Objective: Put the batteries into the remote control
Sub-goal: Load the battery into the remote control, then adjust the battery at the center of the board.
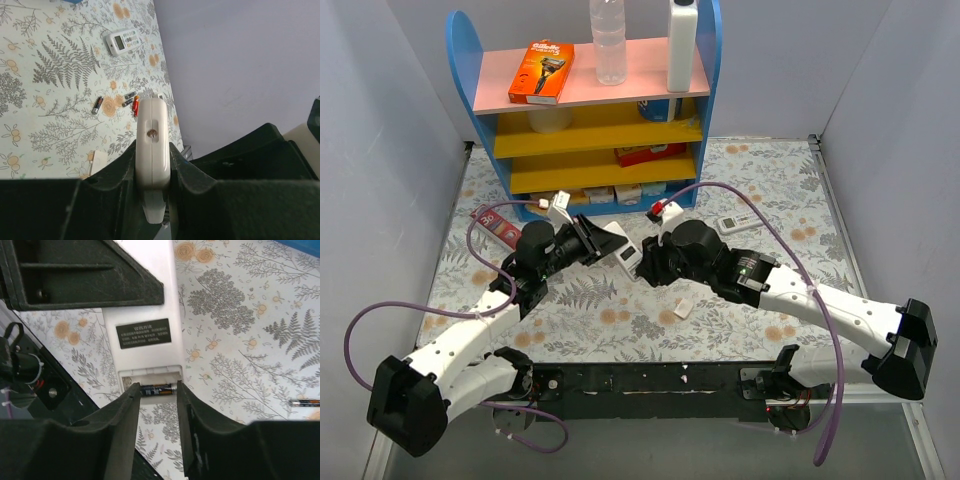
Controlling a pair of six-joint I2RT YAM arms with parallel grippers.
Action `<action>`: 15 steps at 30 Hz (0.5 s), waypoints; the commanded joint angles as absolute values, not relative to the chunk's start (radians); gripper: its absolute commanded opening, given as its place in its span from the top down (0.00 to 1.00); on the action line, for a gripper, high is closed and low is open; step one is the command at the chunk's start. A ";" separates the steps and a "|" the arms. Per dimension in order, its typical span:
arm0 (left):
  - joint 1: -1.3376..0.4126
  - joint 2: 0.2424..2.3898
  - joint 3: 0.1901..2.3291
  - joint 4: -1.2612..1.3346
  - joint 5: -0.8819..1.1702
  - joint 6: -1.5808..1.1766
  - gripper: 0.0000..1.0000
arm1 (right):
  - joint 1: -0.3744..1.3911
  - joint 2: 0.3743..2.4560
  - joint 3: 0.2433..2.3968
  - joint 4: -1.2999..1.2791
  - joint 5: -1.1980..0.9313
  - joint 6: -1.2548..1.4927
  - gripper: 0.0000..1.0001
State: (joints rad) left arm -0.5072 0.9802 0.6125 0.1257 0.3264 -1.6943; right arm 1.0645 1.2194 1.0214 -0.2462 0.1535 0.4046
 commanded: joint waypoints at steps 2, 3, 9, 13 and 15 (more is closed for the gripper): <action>-0.506 0.904 0.539 0.206 0.290 -1.589 1.00 | 1.042 1.151 1.123 -0.388 0.186 0.396 0.40; -0.506 0.897 0.528 0.203 0.284 -1.585 1.00 | 1.034 1.137 1.129 -0.412 0.205 0.406 0.32; -0.506 0.835 0.453 0.219 0.265 -1.566 1.00 | 0.893 1.068 1.068 -0.563 0.183 0.423 0.09; -0.506 0.813 0.425 0.245 0.271 -1.560 1.00 | 0.749 1.023 0.990 -0.586 0.117 0.390 0.04; -0.506 0.808 0.411 0.262 0.282 -1.557 1.00 | 0.709 1.026 0.971 -0.627 0.120 0.353 0.04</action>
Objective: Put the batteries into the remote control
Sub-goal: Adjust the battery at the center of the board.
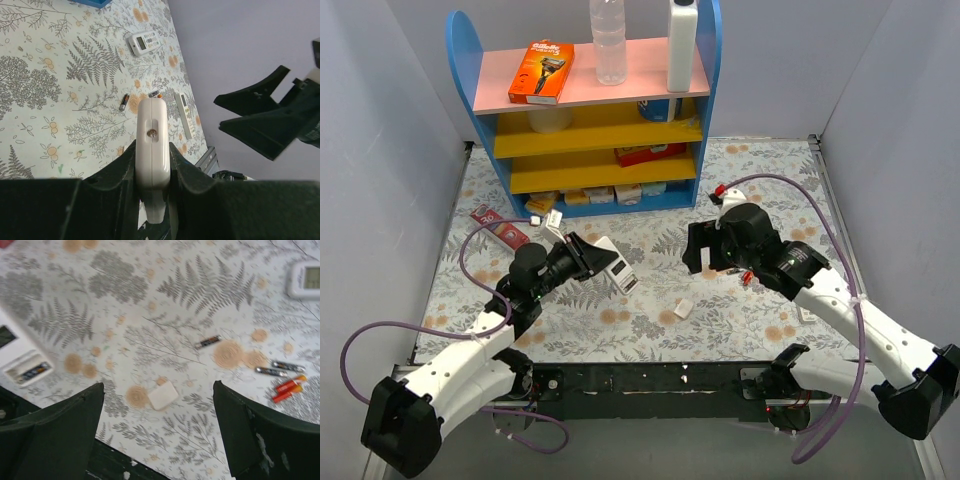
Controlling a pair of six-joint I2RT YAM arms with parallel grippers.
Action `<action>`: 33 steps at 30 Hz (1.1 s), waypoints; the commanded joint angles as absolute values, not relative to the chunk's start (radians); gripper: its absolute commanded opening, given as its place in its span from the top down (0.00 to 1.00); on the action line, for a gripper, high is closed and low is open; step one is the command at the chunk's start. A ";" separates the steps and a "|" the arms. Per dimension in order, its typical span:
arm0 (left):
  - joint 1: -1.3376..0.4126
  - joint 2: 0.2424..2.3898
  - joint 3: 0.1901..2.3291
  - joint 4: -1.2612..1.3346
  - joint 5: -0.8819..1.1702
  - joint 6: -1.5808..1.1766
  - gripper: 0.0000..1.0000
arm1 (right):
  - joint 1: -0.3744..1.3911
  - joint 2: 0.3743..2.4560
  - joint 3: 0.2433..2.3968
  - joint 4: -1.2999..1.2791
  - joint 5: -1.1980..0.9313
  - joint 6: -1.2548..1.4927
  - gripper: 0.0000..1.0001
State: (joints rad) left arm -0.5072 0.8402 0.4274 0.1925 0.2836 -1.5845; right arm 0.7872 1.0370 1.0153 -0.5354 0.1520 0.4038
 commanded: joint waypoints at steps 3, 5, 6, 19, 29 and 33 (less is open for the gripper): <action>-0.506 0.805 0.388 0.300 0.301 -1.565 1.00 | 0.631 1.055 0.959 -0.672 0.136 0.319 0.04; -0.506 0.805 0.371 0.324 0.321 -1.578 1.00 | 0.582 1.074 0.943 -0.681 0.158 0.298 0.07; -0.506 0.802 0.356 0.346 0.325 -1.591 1.00 | 0.568 1.094 0.937 -0.678 0.179 0.288 0.09; -0.506 0.762 0.258 0.456 0.342 -1.632 1.00 | 0.453 1.321 0.925 -0.626 0.299 0.621 0.38; -0.506 0.723 0.255 0.428 0.324 -1.618 1.00 | 0.448 1.399 0.920 -0.594 0.354 0.923 0.55; -0.506 0.713 0.256 0.416 0.322 -1.617 1.00 | 0.428 1.405 0.902 -0.574 0.364 0.985 0.55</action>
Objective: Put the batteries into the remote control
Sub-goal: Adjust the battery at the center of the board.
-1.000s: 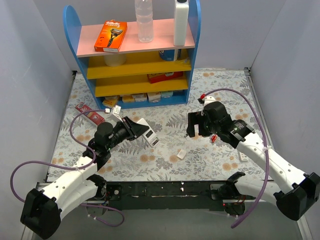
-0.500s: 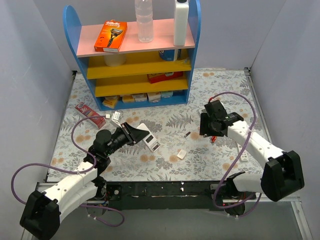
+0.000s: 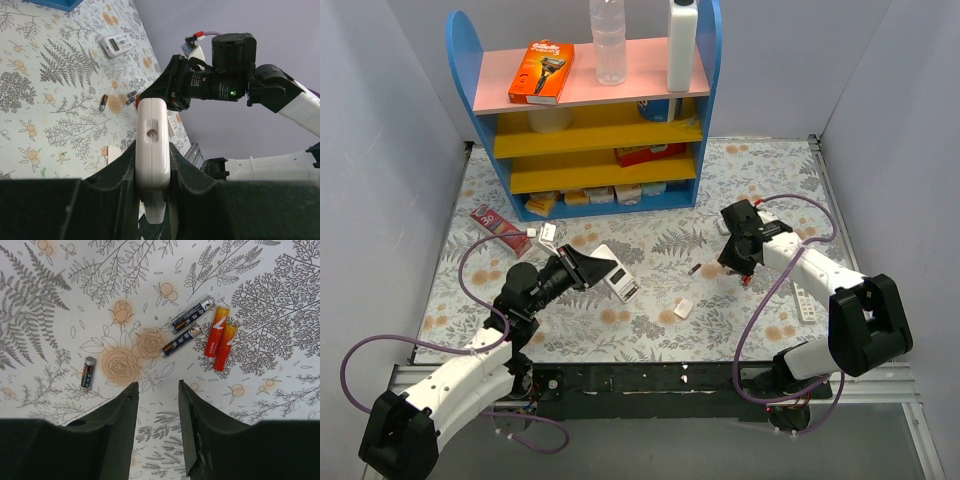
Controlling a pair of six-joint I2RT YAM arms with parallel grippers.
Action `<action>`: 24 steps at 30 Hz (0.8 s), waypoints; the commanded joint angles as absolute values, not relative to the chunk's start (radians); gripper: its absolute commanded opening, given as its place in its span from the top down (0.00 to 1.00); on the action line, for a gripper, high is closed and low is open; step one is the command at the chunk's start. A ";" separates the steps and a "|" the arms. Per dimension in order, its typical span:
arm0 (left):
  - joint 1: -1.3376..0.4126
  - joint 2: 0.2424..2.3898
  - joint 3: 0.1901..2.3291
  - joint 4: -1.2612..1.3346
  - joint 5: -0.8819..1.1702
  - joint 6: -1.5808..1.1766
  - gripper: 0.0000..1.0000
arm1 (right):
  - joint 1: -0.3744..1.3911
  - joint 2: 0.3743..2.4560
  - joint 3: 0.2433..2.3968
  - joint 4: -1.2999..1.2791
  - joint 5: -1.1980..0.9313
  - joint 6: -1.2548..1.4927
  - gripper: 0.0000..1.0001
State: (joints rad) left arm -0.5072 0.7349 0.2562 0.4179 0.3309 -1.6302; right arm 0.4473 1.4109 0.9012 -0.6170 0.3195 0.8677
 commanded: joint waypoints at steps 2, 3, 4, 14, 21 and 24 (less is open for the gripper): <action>-0.506 0.713 0.258 0.411 0.321 -1.615 1.00 | 0.419 1.416 0.890 -0.571 0.364 1.011 0.55; -0.506 0.713 0.259 0.410 0.321 -1.614 1.00 | 0.410 1.417 0.884 -0.568 0.362 1.018 0.55; -0.506 0.713 0.261 0.410 0.319 -1.612 1.00 | 0.403 1.419 0.871 -0.555 0.357 1.032 0.55; -0.506 0.727 0.267 0.410 0.328 -1.618 1.00 | 0.373 1.463 0.835 -0.491 0.325 1.051 0.55; -0.506 0.724 0.268 0.403 0.324 -1.620 1.00 | 0.371 1.491 0.834 -0.482 0.336 1.052 0.56; -0.506 0.727 0.271 0.403 0.325 -1.620 1.00 | 0.370 1.500 0.831 -0.485 0.344 1.058 0.57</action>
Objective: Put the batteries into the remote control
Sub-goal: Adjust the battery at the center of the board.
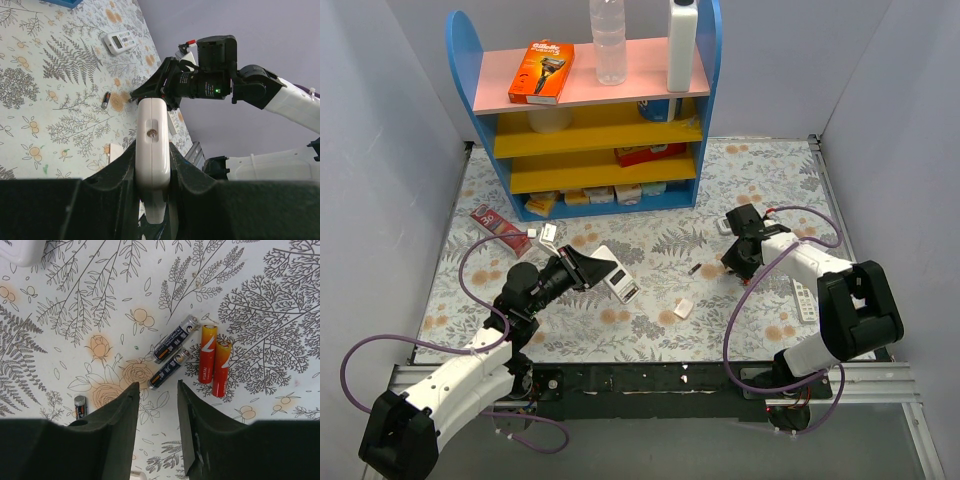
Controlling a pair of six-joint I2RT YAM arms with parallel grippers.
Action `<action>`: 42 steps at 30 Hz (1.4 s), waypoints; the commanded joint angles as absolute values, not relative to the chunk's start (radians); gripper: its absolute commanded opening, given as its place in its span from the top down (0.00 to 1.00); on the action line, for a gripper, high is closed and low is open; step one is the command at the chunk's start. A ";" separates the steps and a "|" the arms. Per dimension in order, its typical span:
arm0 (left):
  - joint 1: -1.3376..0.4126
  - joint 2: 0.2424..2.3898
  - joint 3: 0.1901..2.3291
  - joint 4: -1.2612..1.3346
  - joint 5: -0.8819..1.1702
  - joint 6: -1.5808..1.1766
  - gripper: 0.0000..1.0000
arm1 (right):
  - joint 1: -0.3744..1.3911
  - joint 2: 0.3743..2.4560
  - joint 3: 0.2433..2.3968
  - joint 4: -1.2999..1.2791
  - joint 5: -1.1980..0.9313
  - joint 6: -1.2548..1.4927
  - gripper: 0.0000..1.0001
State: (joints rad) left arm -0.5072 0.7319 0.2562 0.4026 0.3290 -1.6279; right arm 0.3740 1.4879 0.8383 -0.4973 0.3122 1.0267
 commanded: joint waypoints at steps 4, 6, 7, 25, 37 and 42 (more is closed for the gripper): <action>-0.506 0.727 0.273 0.405 0.325 -1.618 1.00 | 0.370 1.502 0.822 -0.480 0.350 1.068 0.58; -0.506 0.724 0.273 0.402 0.325 -1.618 1.00 | 0.370 1.505 0.815 -0.480 0.354 1.069 0.59; -0.506 0.723 0.272 0.402 0.325 -1.618 1.00 | 0.370 1.508 0.813 -0.480 0.354 1.069 0.59; -0.506 0.732 0.279 0.402 0.328 -1.621 1.00 | 0.373 1.514 0.779 -0.499 0.373 1.022 0.71; -0.506 0.785 0.287 0.439 0.348 -1.629 1.00 | 0.515 1.457 0.703 -0.534 0.288 0.882 0.80; -0.506 0.801 0.291 0.449 0.350 -1.631 1.00 | 0.603 1.445 0.689 -0.555 0.239 0.839 0.79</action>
